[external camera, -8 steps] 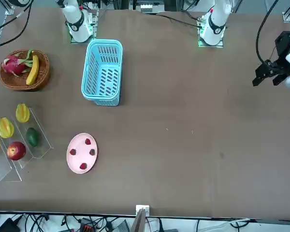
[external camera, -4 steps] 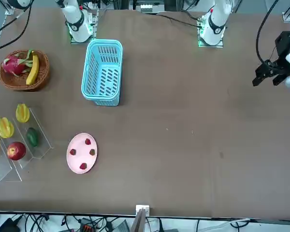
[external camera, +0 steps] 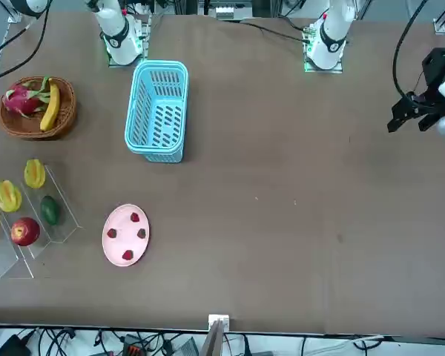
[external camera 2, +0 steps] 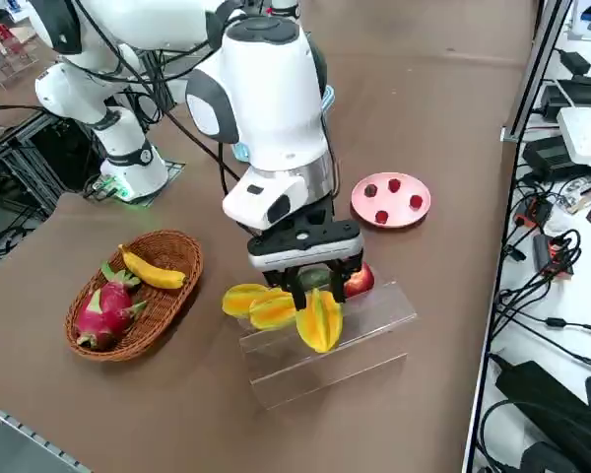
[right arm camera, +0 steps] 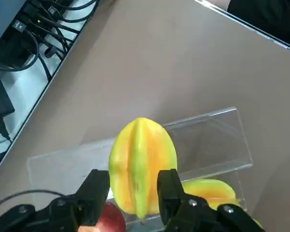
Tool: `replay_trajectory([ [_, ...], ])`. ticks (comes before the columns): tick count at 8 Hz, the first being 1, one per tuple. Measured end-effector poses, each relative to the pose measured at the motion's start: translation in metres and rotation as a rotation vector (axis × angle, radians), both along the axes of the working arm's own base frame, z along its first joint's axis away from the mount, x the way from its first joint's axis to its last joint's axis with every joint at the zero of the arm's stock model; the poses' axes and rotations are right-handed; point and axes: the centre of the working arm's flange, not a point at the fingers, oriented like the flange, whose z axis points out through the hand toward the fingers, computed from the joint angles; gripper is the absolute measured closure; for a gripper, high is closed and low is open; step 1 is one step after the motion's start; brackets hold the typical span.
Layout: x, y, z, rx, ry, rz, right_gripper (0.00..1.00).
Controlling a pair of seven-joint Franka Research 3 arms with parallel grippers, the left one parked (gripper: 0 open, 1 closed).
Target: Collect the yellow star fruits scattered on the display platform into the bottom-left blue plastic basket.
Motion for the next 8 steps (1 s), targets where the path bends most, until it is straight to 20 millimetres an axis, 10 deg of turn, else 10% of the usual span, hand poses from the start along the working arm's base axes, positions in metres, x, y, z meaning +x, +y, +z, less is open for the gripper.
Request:
replay_trajectory([
  [5,0.002,-0.001,-0.015,0.003,0.014,0.000,0.39],
  [7,0.002,-0.001,-0.017,0.003,0.017,0.002,0.47],
  [8,0.002,-0.001,-0.016,0.003,0.017,0.002,0.66],
])
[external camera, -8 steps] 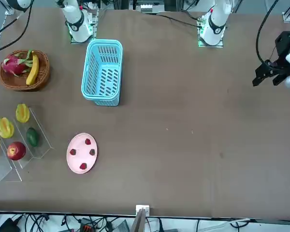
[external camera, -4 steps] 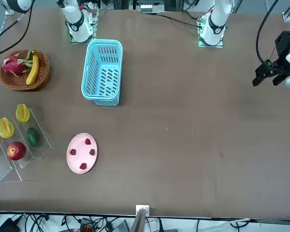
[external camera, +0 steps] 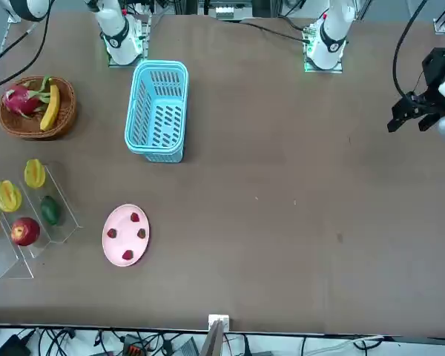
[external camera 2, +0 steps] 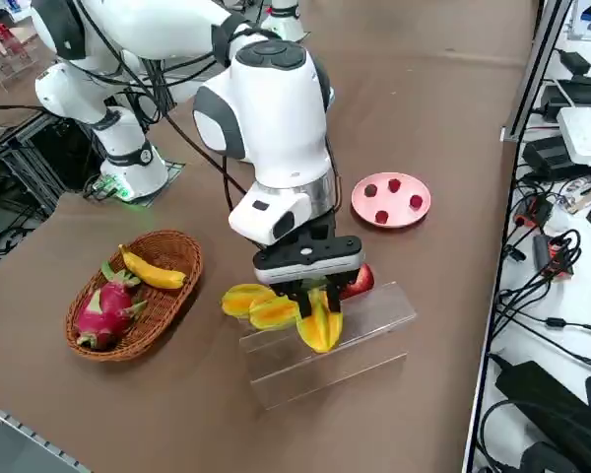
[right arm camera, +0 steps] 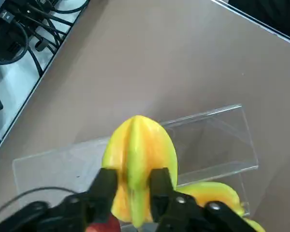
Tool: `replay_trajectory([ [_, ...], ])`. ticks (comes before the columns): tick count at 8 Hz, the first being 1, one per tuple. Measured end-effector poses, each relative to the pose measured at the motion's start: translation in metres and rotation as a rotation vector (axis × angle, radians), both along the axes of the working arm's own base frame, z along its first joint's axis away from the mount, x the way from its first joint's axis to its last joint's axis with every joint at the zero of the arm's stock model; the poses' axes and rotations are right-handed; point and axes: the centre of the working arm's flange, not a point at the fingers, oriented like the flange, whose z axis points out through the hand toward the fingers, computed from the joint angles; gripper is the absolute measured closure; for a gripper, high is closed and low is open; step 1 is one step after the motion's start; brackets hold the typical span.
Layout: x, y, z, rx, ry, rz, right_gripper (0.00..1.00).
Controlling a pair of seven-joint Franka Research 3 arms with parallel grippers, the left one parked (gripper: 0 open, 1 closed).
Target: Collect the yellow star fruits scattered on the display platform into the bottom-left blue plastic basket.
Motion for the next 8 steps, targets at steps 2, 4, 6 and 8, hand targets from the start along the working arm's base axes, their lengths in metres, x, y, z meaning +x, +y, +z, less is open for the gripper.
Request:
replay_trajectory([
  [2,0.000,0.000,0.002,-0.001,-0.003,0.000,0.78],
  [4,0.000,0.000,0.002,-0.003,-0.002,0.009,0.78],
  [6,-0.002,-0.001,0.003,0.002,0.022,0.032,0.78],
  [8,-0.006,0.002,0.022,0.010,0.039,0.048,0.78],
])
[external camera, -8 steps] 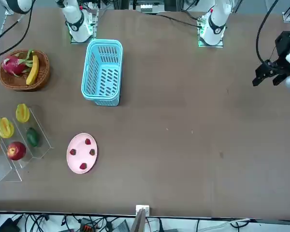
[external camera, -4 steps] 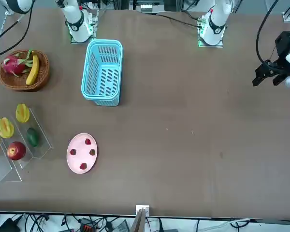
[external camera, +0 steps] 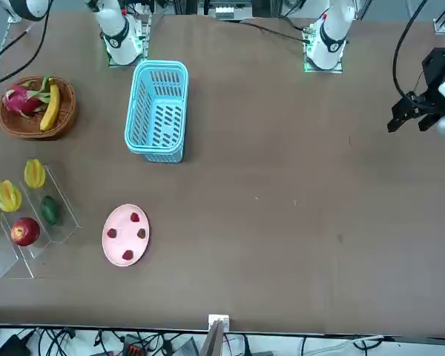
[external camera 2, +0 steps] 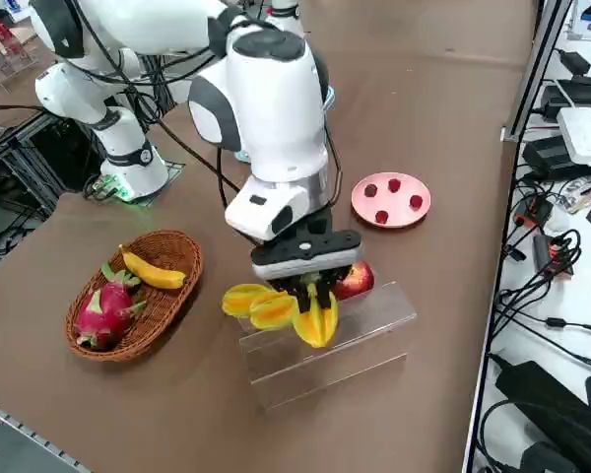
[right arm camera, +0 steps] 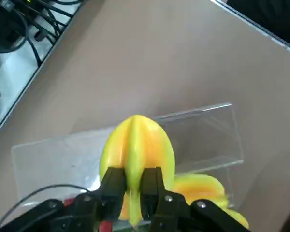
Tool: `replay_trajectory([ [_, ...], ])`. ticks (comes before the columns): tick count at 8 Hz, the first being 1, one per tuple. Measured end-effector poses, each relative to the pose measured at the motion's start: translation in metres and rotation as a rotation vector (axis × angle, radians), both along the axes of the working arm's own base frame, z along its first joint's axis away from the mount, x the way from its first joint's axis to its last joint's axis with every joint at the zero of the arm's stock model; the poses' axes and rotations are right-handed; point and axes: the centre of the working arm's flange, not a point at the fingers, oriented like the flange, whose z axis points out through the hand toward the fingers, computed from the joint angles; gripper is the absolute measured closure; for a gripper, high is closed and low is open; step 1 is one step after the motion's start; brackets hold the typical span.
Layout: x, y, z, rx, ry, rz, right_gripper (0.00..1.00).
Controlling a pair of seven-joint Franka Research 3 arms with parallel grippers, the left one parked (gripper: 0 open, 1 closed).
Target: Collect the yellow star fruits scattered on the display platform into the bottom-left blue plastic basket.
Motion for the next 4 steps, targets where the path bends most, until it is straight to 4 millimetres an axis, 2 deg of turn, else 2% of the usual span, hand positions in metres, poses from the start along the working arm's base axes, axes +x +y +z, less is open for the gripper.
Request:
replay_trajectory([
  [2,-0.008,0.020,0.053,0.013,0.005,0.048,0.78],
  [4,-0.020,0.065,0.109,0.041,0.034,0.171,0.78],
])
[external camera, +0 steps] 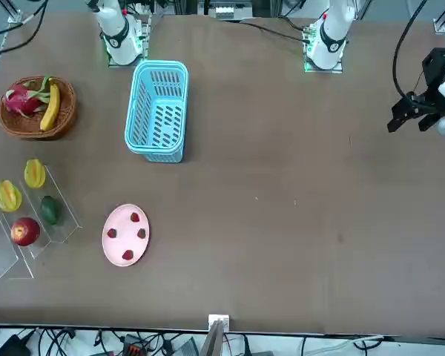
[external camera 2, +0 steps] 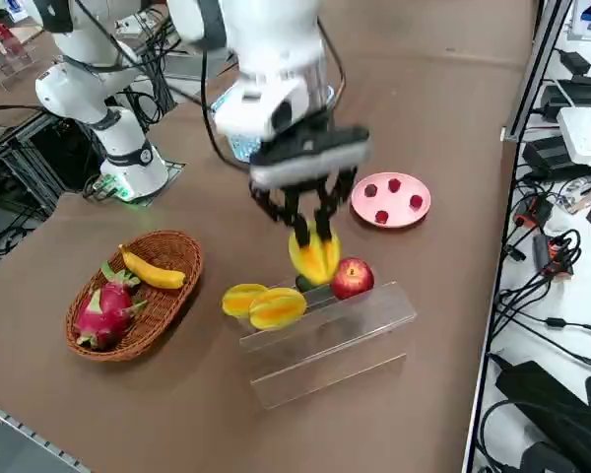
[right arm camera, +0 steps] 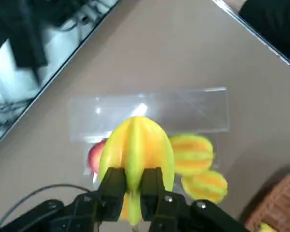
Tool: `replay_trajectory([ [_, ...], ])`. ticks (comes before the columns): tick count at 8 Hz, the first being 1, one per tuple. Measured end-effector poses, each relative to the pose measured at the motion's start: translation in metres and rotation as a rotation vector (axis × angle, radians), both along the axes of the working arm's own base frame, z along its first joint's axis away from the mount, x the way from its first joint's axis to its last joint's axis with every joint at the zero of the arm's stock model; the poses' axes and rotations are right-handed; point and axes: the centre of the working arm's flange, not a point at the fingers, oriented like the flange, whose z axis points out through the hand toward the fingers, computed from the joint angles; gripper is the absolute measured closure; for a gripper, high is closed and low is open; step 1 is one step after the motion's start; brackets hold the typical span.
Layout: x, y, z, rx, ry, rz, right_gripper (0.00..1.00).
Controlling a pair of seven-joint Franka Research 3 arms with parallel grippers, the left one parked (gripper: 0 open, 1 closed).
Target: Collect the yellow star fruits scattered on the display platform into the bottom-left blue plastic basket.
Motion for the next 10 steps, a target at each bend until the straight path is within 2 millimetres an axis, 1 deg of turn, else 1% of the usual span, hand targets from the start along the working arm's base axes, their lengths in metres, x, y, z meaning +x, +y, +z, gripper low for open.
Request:
replay_trajectory([
  [1,-0.006,0.034,0.019,0.026,0.034,0.065,0.78],
  [2,-0.010,0.076,0.031,0.044,0.059,0.125,0.78],
  [3,-0.016,0.117,0.037,0.058,0.085,0.181,0.78],
  [5,-0.032,0.177,0.033,0.092,0.130,0.266,0.78],
  [7,-0.053,0.234,0.027,0.121,0.167,0.353,0.79],
  [10,-0.098,0.329,0.021,0.176,0.208,0.507,0.79],
])
